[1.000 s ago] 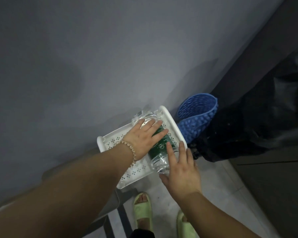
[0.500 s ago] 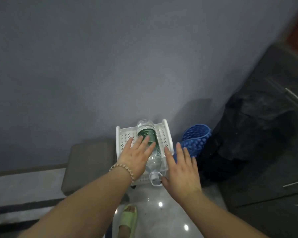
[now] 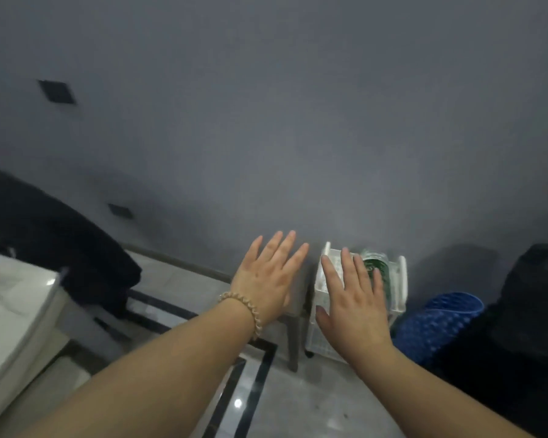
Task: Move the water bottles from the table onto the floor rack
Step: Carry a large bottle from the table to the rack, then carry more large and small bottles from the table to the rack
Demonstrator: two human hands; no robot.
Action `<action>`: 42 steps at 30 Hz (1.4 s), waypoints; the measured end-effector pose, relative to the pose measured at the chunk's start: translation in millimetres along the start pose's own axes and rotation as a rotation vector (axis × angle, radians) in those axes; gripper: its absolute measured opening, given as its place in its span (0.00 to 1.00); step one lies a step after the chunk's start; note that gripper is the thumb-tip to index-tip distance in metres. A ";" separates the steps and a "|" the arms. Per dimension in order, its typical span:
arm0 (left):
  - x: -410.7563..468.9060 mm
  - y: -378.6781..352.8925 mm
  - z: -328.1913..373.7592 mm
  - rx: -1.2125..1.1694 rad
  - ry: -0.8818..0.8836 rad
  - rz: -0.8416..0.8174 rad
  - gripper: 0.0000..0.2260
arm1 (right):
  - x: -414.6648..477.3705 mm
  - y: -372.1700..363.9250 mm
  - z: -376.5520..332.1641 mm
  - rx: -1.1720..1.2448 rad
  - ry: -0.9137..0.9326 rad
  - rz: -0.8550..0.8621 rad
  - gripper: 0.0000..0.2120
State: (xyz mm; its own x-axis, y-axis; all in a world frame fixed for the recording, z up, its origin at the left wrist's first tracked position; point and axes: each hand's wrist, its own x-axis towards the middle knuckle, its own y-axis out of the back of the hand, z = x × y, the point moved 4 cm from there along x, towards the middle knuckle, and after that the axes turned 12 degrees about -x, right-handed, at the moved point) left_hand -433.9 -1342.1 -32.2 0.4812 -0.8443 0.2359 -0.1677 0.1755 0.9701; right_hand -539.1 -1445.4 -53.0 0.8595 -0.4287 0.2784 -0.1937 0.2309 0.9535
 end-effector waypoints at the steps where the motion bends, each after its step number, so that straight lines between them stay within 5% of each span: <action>1: -22.6 13.2 -12.8 0.011 0.031 0.020 0.37 | -3.9 12.3 -20.3 0.011 0.031 0.031 0.43; 12: -388.1 183.8 -150.4 0.083 0.445 0.292 0.37 | -152.4 171.8 -323.3 0.160 0.401 0.286 0.42; 20: -663.9 253.9 -231.9 0.209 0.847 0.213 0.37 | -279.9 249.8 -541.5 0.271 0.652 0.287 0.41; 32: -844.2 247.1 -311.2 0.241 1.074 0.168 0.37 | -356.9 256.9 -733.1 0.308 0.860 0.205 0.41; 42: -889.5 239.7 -469.8 0.266 1.007 0.088 0.41 | -326.4 249.9 -895.4 0.369 0.810 0.105 0.43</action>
State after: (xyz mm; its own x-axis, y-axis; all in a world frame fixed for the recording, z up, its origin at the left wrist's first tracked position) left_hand -497.9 -311.1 17.3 0.9321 0.0002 0.3622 -0.3622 -0.0043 0.9321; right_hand -444.5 -465.7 -8.9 0.8720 0.3591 0.3326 -0.3098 -0.1211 0.9431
